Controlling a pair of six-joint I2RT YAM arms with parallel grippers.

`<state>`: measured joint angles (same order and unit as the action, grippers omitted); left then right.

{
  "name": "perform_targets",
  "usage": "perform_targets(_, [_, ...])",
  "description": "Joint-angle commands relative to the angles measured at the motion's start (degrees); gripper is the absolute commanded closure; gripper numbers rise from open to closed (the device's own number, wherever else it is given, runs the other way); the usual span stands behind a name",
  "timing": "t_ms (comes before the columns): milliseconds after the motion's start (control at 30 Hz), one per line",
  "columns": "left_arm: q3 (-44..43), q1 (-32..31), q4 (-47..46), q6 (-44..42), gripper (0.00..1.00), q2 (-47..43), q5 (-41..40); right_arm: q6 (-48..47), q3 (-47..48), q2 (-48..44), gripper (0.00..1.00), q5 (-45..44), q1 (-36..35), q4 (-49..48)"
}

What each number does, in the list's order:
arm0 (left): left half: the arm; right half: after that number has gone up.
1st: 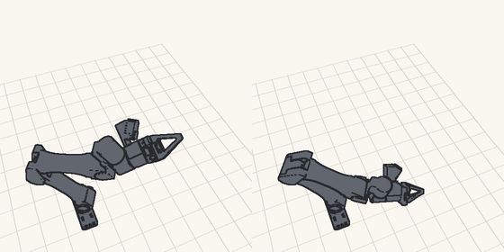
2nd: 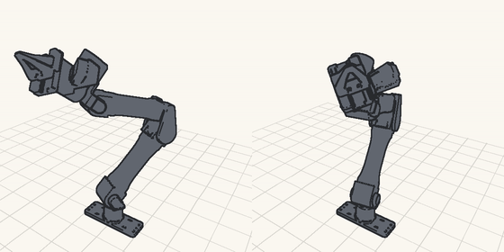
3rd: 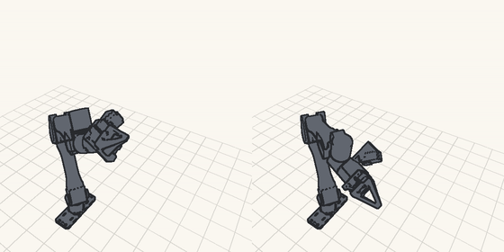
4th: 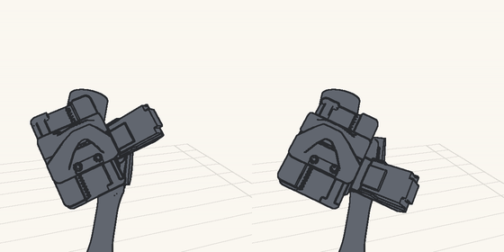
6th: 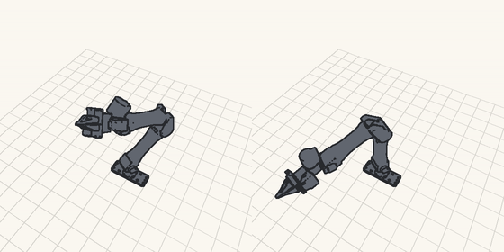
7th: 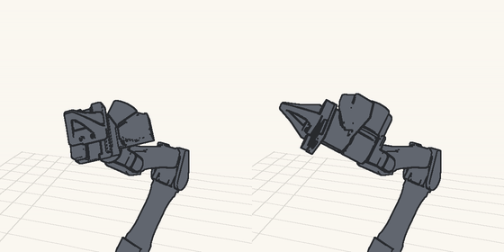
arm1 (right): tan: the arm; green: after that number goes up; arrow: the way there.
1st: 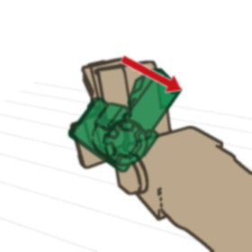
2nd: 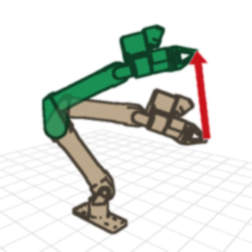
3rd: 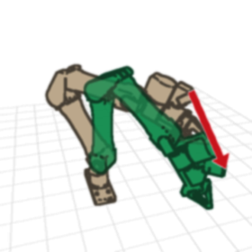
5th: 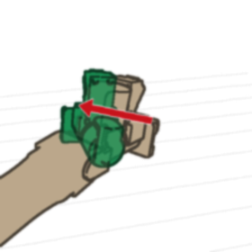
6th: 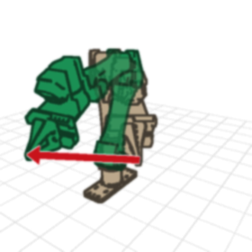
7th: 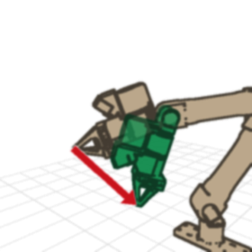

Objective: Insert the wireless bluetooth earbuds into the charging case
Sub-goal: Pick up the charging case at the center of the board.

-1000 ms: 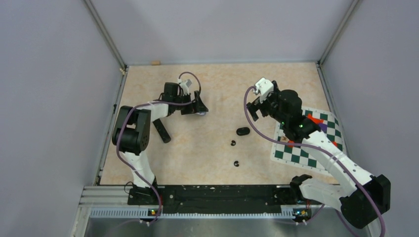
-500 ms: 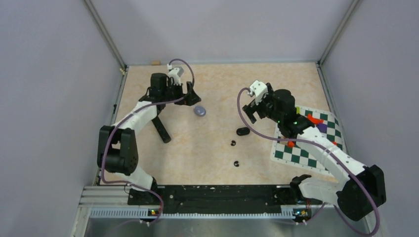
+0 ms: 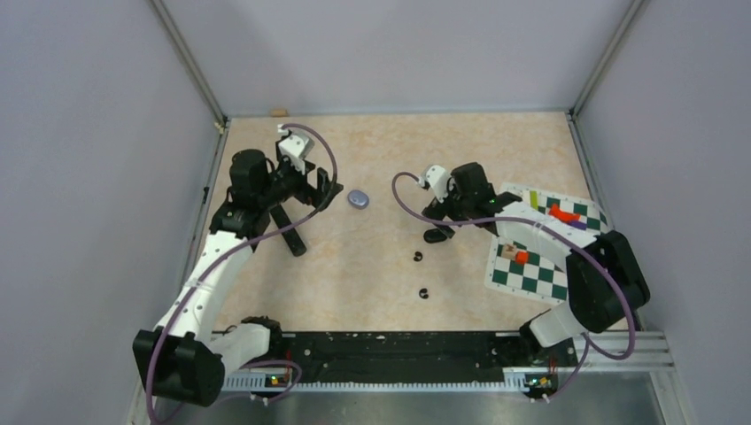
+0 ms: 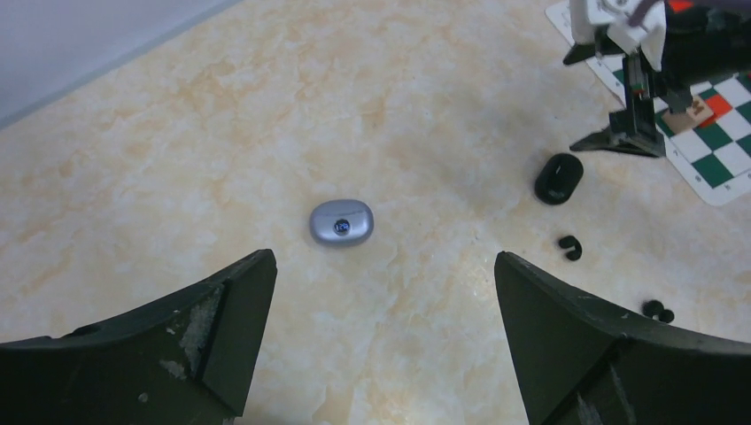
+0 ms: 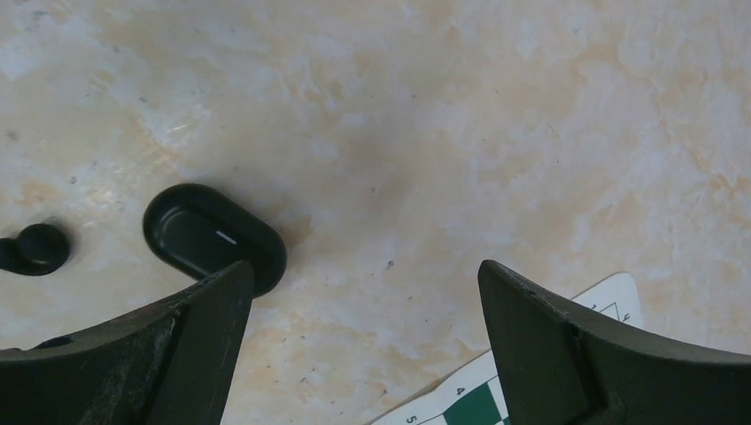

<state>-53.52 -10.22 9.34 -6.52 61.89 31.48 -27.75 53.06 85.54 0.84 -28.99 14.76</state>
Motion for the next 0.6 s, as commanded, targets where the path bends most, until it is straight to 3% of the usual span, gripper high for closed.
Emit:
perform_targets(0, [3.8,0.2,-2.9,-2.6,0.01,-0.1,3.1,3.2,4.4,4.0,0.04,-8.7,-0.5,-1.6])
perform_targets(200, [3.7,0.2,-2.2,-2.5,0.01,1.5,5.4,5.2,6.7,8.2,0.05,-12.7,-0.5,0.3])
perform_targets(333, [4.1,0.2,-2.4,-2.7,0.01,2.6,5.9,4.2,6.9,3.5,0.05,-2.7,-0.6,4.1])
perform_targets(467, [4.3,0.2,-2.7,-2.5,0.01,2.7,6.3,3.1,6.3,-0.9,0.05,-2.2,-0.8,4.8])
perform_targets(567, [4.7,0.2,-3.3,-2.6,0.01,2.8,6.3,0.2,5.6,-2.0,0.05,5.6,-1.1,8.1])
